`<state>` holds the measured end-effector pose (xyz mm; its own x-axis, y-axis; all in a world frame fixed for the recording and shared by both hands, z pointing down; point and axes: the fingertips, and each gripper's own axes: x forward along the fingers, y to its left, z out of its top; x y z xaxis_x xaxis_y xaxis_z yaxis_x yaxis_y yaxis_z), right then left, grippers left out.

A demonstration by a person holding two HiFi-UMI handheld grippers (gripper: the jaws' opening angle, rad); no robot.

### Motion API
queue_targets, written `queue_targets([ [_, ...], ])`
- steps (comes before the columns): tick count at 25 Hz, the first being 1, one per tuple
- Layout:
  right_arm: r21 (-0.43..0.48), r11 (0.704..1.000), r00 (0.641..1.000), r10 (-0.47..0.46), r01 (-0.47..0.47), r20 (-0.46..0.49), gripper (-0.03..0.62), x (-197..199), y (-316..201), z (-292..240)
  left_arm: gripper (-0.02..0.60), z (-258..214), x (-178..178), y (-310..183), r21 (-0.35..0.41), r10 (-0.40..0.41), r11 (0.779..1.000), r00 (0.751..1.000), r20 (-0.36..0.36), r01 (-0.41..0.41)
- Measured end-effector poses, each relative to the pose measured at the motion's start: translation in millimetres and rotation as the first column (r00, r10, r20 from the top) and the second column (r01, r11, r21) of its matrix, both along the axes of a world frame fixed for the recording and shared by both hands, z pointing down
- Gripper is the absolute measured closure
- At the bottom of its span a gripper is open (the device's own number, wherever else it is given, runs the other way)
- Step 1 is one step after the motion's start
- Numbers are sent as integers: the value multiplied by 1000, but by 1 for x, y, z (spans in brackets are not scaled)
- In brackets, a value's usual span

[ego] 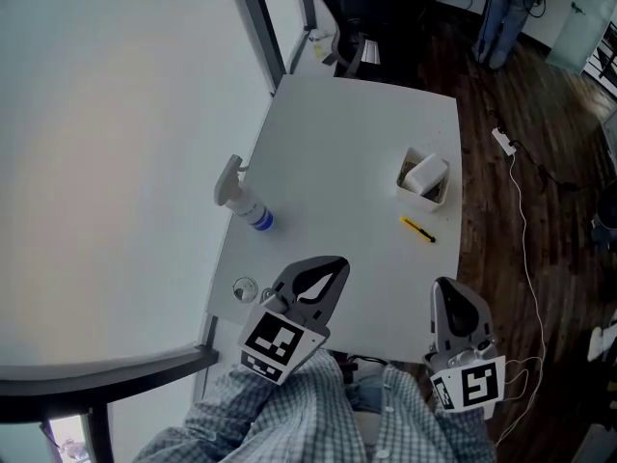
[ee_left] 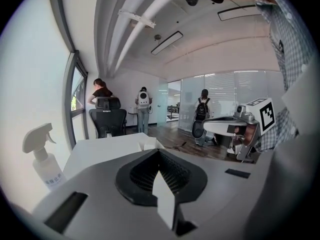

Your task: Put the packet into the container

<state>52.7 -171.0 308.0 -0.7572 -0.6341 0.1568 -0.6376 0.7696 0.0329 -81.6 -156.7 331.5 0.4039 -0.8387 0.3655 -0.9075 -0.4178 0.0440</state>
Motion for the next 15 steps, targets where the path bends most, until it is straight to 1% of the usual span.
queue_targets([
  [3,2,1000,1000,-21,21,-7,579,-10,2,0,574,1,-6,9,-10,-12,1000,1000,3,12],
  [8,3,999,999,-42,42,-11,579,-18,2,2,574,-1,-15,12,0,-41,999,999,-13,41],
  [15,12,999,999,-38,38,-8,579,-17,4,-1,574,-2,-8,15,-3,-20,1000,1000,-7,20],
])
